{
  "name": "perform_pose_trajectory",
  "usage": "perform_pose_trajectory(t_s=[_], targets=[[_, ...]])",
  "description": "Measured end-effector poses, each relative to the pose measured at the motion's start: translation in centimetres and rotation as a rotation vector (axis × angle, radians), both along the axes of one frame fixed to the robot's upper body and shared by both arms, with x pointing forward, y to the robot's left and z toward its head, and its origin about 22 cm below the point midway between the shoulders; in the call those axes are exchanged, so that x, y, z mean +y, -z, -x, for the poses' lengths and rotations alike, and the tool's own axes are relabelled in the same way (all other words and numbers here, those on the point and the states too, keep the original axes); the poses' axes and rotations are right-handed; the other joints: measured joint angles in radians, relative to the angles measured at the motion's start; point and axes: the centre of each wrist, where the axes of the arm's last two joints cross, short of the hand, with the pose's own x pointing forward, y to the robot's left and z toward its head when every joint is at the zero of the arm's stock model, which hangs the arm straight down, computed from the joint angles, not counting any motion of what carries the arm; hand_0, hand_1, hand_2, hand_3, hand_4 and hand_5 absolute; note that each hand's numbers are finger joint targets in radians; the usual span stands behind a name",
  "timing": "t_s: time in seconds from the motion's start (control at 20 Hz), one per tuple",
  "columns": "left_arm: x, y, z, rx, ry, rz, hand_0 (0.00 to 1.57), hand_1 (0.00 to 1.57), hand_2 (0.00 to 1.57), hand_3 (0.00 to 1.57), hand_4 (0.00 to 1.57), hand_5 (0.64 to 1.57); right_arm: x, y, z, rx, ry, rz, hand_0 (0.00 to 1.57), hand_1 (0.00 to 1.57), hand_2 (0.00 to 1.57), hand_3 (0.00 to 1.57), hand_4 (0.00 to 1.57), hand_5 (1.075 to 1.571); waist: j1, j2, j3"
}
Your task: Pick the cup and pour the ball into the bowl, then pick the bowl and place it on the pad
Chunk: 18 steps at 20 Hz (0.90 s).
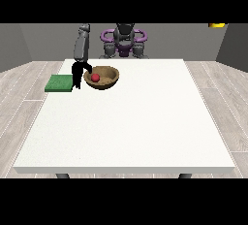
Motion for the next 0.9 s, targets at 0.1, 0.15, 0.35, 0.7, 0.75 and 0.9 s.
perform_pose_trajectory(t_s=[0.1,0.15,0.35,0.7,0.75,0.9], targets=[[0.6,-0.5,0.4,-0.017,-0.003,0.004,0.0,0.0,0.0,0.0,1.01,1.534,0.2,0.2,-0.2,-0.037,0.007,0.006,0.0,0.0,0.0,0.0,0.48,1.549,-0.003,0.015,-0.0045],[0.6,-0.5,0.6,-0.024,0.0,0.006,0.0,0.0,0.0,0.0,1.01,1.539,-0.1,0.2,-0.3,-0.047,0.012,0.006,0.0,0.0,0.0,0.0,0.47,1.548,-0.002,0.02,-0.0064],[1.4,-0.8,1.5,-0.045,0.008,-0.006,0.0,0.0,0.0,0.0,1.02,1.538,-0.2,0.1,-0.7,-0.079,0.015,0.009,0.0,0.0,0.0,0.0,0.46,1.547,0.003,0.035,-0.013],[2.4,-1.5,2.0,-0.046,0.001,-0.002,0.0,0.0,0.0,0.0,1.02,1.54,3.0,0.0,-2.2,-0.095,0.008,0.026,0.0,0.0,0.0,0.0,0.48,1.547,-0.001,0.035,-0.0155],[2.9,-1.1,2.2,-0.036,0.004,-0.002,0.0,0.0,0.0,0.0,1.02,1.543,3.2,0.1,-2.2,-0.091,0.014,0.028,0.0,0.0,0.0,0.0,0.5,1.556,0.002,0.029,-0.0157],[3.3,-1.8,2.6,-0.057,0.011,0.002,0.0,0.0,0.0,0.0,1.02,1.533,2.1,0.4,-1.6,-0.075,0.07,0.046,1.48,1.48,1.57,0.45,0.62,1.491,0.012,0.04,-0.0235]])
